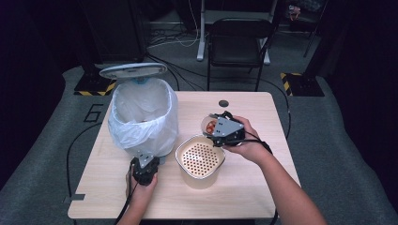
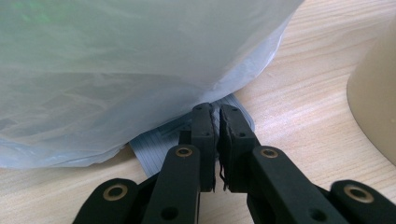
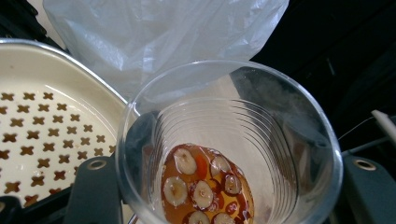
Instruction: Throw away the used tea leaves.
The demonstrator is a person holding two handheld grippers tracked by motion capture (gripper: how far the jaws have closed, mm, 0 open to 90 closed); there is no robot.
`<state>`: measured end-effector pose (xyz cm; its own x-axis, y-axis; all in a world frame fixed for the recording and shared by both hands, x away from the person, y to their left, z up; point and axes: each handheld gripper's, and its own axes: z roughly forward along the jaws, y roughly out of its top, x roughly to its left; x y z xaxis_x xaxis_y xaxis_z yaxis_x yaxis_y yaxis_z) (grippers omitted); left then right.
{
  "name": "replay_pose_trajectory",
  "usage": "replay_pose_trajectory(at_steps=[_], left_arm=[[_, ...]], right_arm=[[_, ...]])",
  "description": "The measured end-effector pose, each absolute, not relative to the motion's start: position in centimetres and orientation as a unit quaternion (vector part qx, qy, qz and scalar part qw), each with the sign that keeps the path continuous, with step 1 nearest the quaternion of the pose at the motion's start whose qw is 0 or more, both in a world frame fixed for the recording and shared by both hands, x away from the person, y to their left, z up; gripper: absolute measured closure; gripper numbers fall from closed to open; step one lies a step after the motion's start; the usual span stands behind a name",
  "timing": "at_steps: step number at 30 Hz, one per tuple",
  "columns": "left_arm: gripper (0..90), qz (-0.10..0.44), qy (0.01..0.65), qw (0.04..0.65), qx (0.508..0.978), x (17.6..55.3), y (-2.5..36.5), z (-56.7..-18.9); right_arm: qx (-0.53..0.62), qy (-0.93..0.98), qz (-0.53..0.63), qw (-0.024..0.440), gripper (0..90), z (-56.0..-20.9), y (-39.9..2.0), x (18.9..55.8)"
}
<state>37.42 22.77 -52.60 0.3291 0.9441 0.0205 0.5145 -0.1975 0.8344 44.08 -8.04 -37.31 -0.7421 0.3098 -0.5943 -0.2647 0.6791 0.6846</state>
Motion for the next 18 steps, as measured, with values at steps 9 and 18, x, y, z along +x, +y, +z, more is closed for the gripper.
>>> replay_pose_trajectory(at_steps=[9, 18], left_arm=[[84.9, 0.282, 0.506, 0.380, 0.721, 37.4, 22.8, -52.6], [84.9, 0.283, 0.505, 0.380, 0.721, 37.4, 22.8, -52.6]], right_arm=[[-0.049, 0.838, 0.339, 0.424, 35.5, -37.8, -7.2, 42.5], [-0.116, 0.830, 0.271, 0.474, 35.7, -38.5, -6.2, 41.5]])
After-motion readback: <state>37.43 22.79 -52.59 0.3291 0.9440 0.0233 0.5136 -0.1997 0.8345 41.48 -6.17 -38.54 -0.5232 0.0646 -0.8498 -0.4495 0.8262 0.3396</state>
